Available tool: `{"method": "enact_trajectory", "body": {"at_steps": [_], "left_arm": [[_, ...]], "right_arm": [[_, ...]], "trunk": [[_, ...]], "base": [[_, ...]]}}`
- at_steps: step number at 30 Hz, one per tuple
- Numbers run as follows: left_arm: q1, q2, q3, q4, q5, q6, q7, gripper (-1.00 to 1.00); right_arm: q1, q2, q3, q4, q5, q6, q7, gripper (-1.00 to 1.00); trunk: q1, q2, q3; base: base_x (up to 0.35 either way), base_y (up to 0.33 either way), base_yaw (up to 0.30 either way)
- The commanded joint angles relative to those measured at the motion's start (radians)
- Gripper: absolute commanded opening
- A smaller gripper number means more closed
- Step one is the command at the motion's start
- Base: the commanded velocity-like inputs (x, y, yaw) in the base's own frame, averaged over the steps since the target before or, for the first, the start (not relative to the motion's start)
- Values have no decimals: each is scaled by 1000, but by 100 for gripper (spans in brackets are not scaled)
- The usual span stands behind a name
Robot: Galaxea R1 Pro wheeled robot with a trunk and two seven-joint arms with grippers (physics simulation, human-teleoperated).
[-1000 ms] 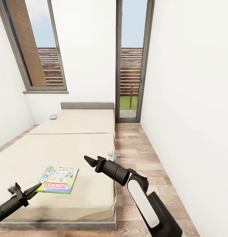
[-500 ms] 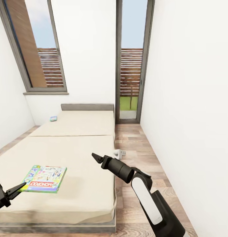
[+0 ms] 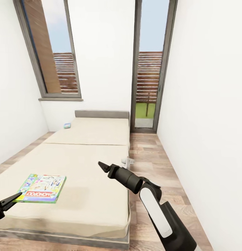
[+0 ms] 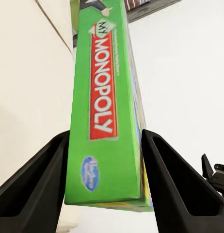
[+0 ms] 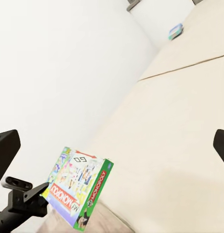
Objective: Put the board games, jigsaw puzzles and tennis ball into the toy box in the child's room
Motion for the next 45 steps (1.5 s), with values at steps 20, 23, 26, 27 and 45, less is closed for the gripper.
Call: {"method": "enact_trajectory", "body": {"at_steps": [20,23,26,27,45], "left_arm": [[0,14,-5,0,8,27,-2,-100],[0,14,-5,0,8,27,-2,-100],[0,14,-5,0,8,28,-2,-100],[0,14,-5,0,8,28,-2,-100],[0,17,-2,0,8,29,-2,-100]], "right_arm": [[0,9,3,1,-1,1,-1,100],[0,9,3,1,-1,1,-1,100],[0,9,3,1,-1,1,-1,100],[0,9,3,1,-1,1,-1,100],[0,12,4,3,0,1,-1,100]], "trunk": [[-77,140,62],[-88,161,71],[-100,182,81],[-104,189,84],[-173,315,140]], "base": [[0,0,290],[0,0,290],[0,0,290],[0,0,290],[0,0,290]]}}
